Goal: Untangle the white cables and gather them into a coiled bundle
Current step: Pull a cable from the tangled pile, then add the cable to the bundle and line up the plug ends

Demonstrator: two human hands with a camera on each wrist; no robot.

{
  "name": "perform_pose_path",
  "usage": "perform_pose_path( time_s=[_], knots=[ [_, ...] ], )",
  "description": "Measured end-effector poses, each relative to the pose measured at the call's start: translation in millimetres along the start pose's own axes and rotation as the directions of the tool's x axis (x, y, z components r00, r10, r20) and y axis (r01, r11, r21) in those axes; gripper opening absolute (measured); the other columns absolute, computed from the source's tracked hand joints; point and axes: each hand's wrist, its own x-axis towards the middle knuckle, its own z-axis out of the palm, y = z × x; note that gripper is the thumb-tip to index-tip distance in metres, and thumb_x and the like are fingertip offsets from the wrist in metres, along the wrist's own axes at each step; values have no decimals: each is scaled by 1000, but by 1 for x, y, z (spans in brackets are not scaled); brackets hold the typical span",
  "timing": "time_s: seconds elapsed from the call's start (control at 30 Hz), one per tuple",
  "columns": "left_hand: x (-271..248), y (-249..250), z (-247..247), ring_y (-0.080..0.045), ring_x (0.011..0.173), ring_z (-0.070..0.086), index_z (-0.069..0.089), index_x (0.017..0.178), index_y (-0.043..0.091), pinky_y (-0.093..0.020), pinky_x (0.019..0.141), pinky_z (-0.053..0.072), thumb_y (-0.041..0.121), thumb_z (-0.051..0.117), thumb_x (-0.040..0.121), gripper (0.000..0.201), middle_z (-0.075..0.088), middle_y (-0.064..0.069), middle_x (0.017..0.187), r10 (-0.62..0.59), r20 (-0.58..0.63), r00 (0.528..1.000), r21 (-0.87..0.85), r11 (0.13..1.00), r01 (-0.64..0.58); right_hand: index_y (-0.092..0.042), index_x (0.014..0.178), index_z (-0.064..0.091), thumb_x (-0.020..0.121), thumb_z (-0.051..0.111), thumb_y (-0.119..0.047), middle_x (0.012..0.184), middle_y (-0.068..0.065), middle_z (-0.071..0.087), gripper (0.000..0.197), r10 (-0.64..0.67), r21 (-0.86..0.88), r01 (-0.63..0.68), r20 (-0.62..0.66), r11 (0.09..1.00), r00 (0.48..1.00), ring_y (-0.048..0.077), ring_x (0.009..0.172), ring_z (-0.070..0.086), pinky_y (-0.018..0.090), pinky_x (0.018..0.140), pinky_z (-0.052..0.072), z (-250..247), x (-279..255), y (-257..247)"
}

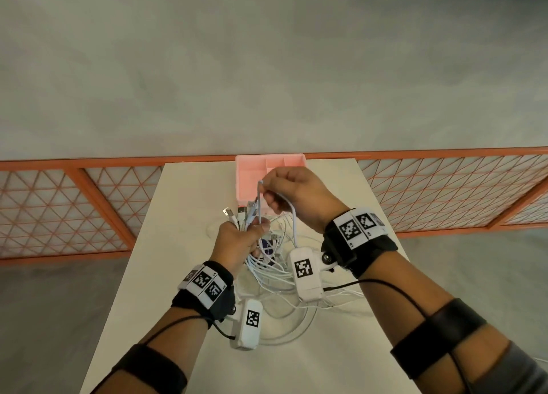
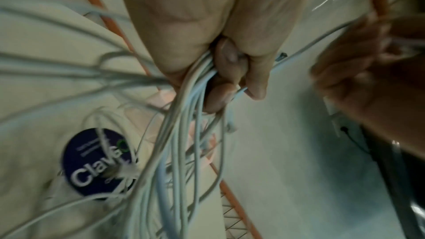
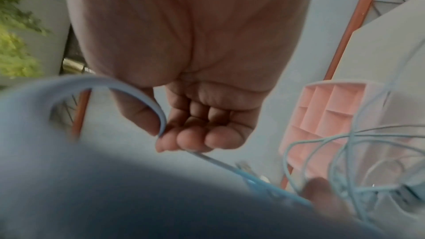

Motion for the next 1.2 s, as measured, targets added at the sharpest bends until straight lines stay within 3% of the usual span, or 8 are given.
perform_pose_path(
  time_s=[0.37, 0.47, 0.53, 0.6, 0.73, 0.83, 0.9, 1.2],
  knots=[
    [16, -11, -24, -14, 37, 39, 75, 76, 12, -25, 44, 40, 9, 82, 80, 8, 65, -14, 68, -4, -137, 990, 188, 982, 30, -4, 75, 55, 92, 51, -6, 63, 6, 48, 18, 21, 320, 36, -172, 947, 985, 18, 55, 42, 28, 56, 37, -41, -10, 11],
    [15, -19, -28, -19, 46, 48, 76, 78, 8, -24, 43, 42, 10, 83, 79, 8, 67, -15, 71, 6, -201, 980, 245, 968, 44, -7, 65, 57, 79, 53, -9, 58, 6, 51, 15, 134, 41, -127, -333, 991, 933, 20, 52, 41, 29, 56, 35, -61, -12, 30],
    [12, -20, -26, -18, 47, 49, 75, 77, 8, -24, 44, 41, 10, 84, 78, 9, 67, -10, 68, 6, -214, 977, 261, 964, 51, -11, 80, 67, 83, 50, -8, 74, 9, 62, 17, 172, -407, -366, -441, 837, 881, 23, 65, 54, 31, 64, 43, -73, -13, 46],
    [11, -21, -19, -17, 45, 47, 73, 72, 11, -26, 49, 41, 11, 85, 76, 12, 65, -7, 63, 20, -186, 982, 295, 955, 37, -16, 117, 63, 85, 46, -5, 114, 12, 62, 38, 188, -706, -470, -442, 530, 877, 29, 100, 59, 40, 86, 50, -70, -17, 58],
    [5, -13, 0, -14, 47, 51, 71, 66, 15, -23, 50, 43, 9, 83, 77, 18, 64, -1, 58, 87, -95, 992, 403, 914, -41, -16, 133, 56, 83, 41, -17, 133, 5, 55, 53, -108, -899, -42, -98, 436, 989, 30, 120, 49, 49, 101, 42, -30, -20, 64],
    [5, -9, 6, -6, 43, 46, 71, 65, 14, -20, 47, 39, 11, 87, 73, 18, 60, 6, 53, 111, -63, 992, 405, 911, -76, -14, 109, 66, 96, 41, -39, 110, 6, 66, 38, 64, -964, 9, 27, 264, 998, 28, 101, 60, 45, 92, 45, -5, -15, 71],
    [4, -10, 3, -8, 42, 47, 71, 67, 14, -21, 47, 39, 13, 89, 71, 18, 59, 9, 49, 102, -74, 992, 397, 916, -65, -9, 95, 66, 97, 50, -37, 95, 9, 67, 32, 154, -939, -52, 1, 340, 988, 30, 89, 63, 40, 78, 50, 0, -11, 75],
    [2, -18, -18, -5, 64, 66, 71, 76, 26, -19, 60, 47, 5, 79, 78, 23, 72, 5, 74, 127, -86, 988, 481, 874, -71, -8, 75, 66, 90, 57, -11, 62, -5, 63, 18, -46, -569, -9, -81, 823, 996, 14, 58, 58, 25, 57, 46, -3, -11, 34]
  ],
)
